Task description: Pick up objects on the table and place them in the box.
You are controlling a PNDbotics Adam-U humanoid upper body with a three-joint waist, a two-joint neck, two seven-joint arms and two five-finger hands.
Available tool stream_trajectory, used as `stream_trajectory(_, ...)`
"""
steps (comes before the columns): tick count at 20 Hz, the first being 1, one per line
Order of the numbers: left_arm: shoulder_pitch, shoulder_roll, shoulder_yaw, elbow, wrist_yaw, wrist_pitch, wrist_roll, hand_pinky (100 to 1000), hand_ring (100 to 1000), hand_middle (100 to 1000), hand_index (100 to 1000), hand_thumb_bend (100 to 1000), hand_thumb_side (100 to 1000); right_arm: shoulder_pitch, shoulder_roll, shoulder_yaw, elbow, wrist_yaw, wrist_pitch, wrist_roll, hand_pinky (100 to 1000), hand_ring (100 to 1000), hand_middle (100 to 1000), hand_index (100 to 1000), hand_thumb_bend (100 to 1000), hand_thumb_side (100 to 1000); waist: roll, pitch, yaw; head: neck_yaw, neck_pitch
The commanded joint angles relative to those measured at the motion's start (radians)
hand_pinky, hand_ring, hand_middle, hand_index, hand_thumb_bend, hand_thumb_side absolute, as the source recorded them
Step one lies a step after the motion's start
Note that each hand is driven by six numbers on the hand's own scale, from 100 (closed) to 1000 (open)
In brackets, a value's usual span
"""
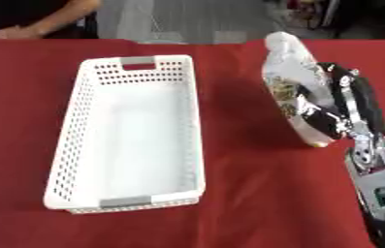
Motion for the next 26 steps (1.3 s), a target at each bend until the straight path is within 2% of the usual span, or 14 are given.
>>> stream_trajectory(1, -0.001, 0.014, 0.001, -0.02, 0.005, 0.001, 0.0, 743, 754, 704, 727, 347, 894, -0.035, -0.023, -0.008, -0.049, -0.008, -0.001, -0.018, 100, 107, 100, 248, 100, 151, 0.0, -0.018, -0.001, -0.008, -0.005)
stream_trajectory(10, -0.001, 0.015, 0.0, -0.02, 0.006, 0.002, -0.001, 742, 754, 704, 727, 347, 895, -0.078, -0.032, -0.011, -0.159, -0.028, 0.013, -0.034, 100, 114, 100, 252, 100, 160, 0.0, -0.019, -0.002, -0.008, -0.003)
stream_trajectory(26, -0.001, 0.016, -0.002, -0.02, 0.006, 0.004, -0.001, 743, 754, 704, 727, 346, 896, -0.11, -0.021, 0.006, -0.218, -0.044, 0.02, -0.031, 100, 119, 100, 253, 100, 166, -0.001, -0.021, 0.001, -0.009, -0.003)
